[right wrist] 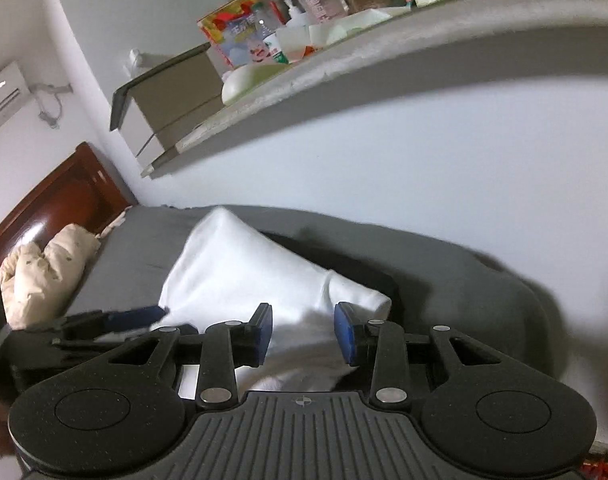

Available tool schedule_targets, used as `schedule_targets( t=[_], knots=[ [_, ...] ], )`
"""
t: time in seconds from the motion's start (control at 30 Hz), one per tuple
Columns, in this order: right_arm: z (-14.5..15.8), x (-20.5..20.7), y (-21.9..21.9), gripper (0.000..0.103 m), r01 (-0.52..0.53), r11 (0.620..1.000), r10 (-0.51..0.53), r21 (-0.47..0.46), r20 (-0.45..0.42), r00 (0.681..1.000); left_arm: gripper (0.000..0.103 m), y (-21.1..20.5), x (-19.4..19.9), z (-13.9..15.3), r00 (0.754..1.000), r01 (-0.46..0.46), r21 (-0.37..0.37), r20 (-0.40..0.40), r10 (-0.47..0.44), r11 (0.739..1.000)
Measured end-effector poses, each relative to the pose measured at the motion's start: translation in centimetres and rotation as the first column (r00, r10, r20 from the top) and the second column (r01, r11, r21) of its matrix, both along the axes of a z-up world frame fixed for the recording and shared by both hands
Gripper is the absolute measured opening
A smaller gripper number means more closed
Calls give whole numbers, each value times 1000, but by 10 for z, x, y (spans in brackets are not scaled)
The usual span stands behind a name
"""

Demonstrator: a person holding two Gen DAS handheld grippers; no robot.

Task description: Fold clothes

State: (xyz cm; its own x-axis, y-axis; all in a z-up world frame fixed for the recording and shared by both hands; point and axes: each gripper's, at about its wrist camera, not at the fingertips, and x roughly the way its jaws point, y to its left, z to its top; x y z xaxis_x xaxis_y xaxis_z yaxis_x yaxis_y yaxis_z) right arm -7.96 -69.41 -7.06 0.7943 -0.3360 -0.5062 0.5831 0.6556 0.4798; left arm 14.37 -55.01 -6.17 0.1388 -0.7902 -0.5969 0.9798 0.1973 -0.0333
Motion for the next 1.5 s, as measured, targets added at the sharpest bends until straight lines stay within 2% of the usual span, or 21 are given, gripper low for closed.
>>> schedule_targets(
  t=[0.07, 0.17, 0.27, 0.33, 0.4, 0.47, 0.53, 0.63, 0.77, 0.93, 0.97, 1.03, 1.07, 1.1, 1.17, 1.27, 1.37, 1.43, 1.5],
  knots=[
    [2, 1, 2, 35, -1, 1000, 0, -11, -10, 1000, 68, -4, -2, 3, 1000, -7, -2, 21, 7, 1000],
    [18, -4, 7, 36, 25, 999, -25, -39, 6, 1000, 68, 9, -15, 12, 996, -36, -45, 81, 40, 998],
    [29, -9, 23, 36, -21, 984, 16, -176, -28, 999, 68, 30, -42, 14, 990, 44, -69, 137, -34, 997],
    [37, -12, 34, 36, -53, 963, 41, -265, -53, 998, 69, 40, -63, 11, 977, 107, -62, 190, -93, 992],
    [37, -9, 35, 36, -79, 950, 61, -301, -71, 996, 69, 43, -78, 6, 968, 146, -40, 211, -135, 988],
    [32, -2, 29, 36, -102, 949, 81, -299, -84, 993, 71, 42, -89, 1, 970, 145, -38, 205, -134, 989],
    [24, 6, 21, 36, -140, 957, 116, -255, -106, 988, 71, 36, -90, -5, 981, 123, -12, 152, -120, 992],
    [9, 23, 13, 36, -182, 963, 143, -201, -194, 970, 71, 48, -92, 0, 989, 77, -28, 131, -73, 997],
    [19, 9, 20, 36, -156, 965, 124, -213, -156, 980, 71, 62, -94, 7, 995, 15, -49, 102, -10, 999],
    [55, -25, 50, 36, -123, 967, 115, -224, -50, 992, 74, 90, -98, 24, 994, -86, -84, 68, 91, 993],
    [62, -33, 59, 39, -125, 965, 119, -232, -38, 992, 74, 97, -101, 31, 991, -109, -98, 62, 115, 989],
    [80, -48, 79, 69, -119, 955, 121, -273, -8, 993, 78, 116, -106, 47, 985, -156, -136, 48, 163, 978],
    [89, -57, 90, 90, -110, 948, 119, -297, 11, 993, 79, 124, -109, 54, 983, -171, -150, 42, 179, 974],
    [98, -65, 101, 95, -101, 942, 117, -321, 32, 993, 80, 132, -113, 62, 980, -187, -163, 40, 196, 969],
    [116, -78, 118, 95, -85, 928, 114, -363, 61, 992, 82, 150, -124, 80, 972, -221, -190, 42, 233, 957],
    [143, -97, 144, 95, -54, 917, 93, -394, 80, 992, 83, 178, -139, 106, 966, -250, -235, 3, 258, 939],
    [169, -116, 172, 96, -32, 921, 81, -388, 111, 991, 92, 210, -161, 134, 954, -289, -257, -1, 299, 922],
    [187, -126, 191, 96, -33, 916, 81, -400, 104, 991, 98, 233, -175, 150, 950, -307, -257, -17, 313, 916],
    [199, -132, 212, 97, -19, 911, 55, -412, 76, 996, 102, 251, -187, 163, 953, -301, -240, -34, 302, 923]
  ],
)
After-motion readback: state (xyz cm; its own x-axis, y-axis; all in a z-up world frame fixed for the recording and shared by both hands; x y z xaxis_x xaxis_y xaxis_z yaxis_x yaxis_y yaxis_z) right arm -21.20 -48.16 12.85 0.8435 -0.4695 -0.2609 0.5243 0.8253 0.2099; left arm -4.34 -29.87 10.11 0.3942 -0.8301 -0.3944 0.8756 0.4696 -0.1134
